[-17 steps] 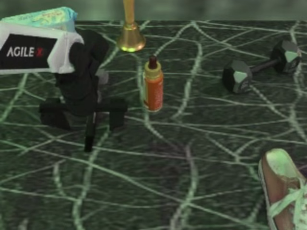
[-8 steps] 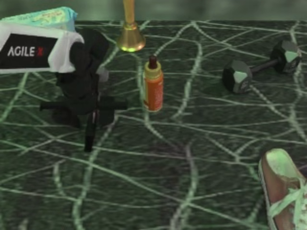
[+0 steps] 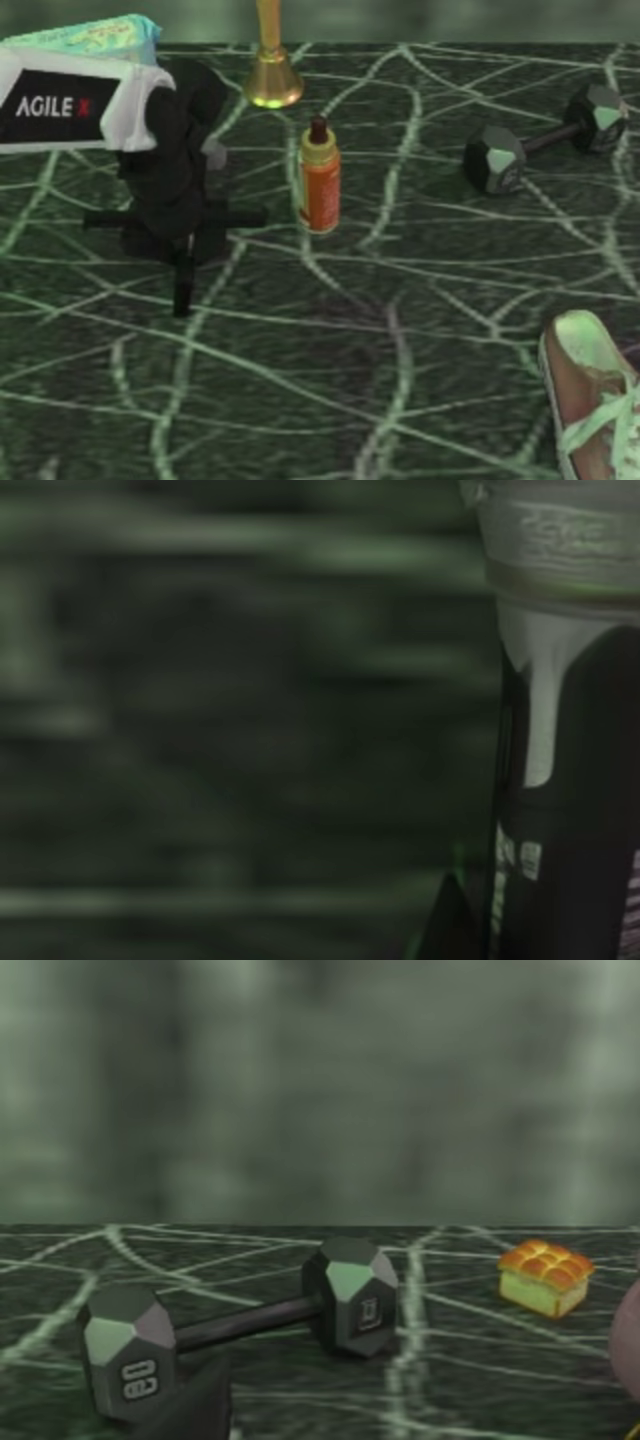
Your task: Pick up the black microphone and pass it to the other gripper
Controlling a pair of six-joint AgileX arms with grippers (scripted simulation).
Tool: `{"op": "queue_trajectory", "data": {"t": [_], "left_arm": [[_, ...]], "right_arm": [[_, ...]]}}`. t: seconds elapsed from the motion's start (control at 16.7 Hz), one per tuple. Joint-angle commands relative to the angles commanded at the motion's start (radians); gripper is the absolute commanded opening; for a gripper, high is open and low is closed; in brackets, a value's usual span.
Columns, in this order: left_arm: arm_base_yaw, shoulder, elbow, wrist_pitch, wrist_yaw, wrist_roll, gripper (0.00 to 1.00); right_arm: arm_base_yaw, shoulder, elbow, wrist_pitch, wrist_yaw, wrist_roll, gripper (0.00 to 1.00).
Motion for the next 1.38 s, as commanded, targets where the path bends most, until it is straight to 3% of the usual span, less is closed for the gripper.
{"op": "queue_trajectory", "data": {"t": [0.24, 0.48, 1.14, 1.38], "left_arm": [[-0.005, -0.057, 0.016, 0.017, 0.016, 0.009, 0.0], [-0.001, -0.091, -0.028, 0.197, 0.086, 0.05, 0.0], [0.03, -0.299, -0.31, 1.184, 0.419, 0.248, 0.0], [0.04, -0.384, -0.389, 1.423, 0.51, 0.309, 0.0]], "right_arm": [[0.0, 0.0, 0.0, 0.0, 0.0, 0.0, 1.0], [0.0, 0.0, 0.0, 0.0, 0.0, 0.0, 1.0], [0.0, 0.0, 0.0, 0.0, 0.0, 0.0, 1.0], [0.0, 0.0, 0.0, 0.0, 0.0, 0.0, 1.0]]}}
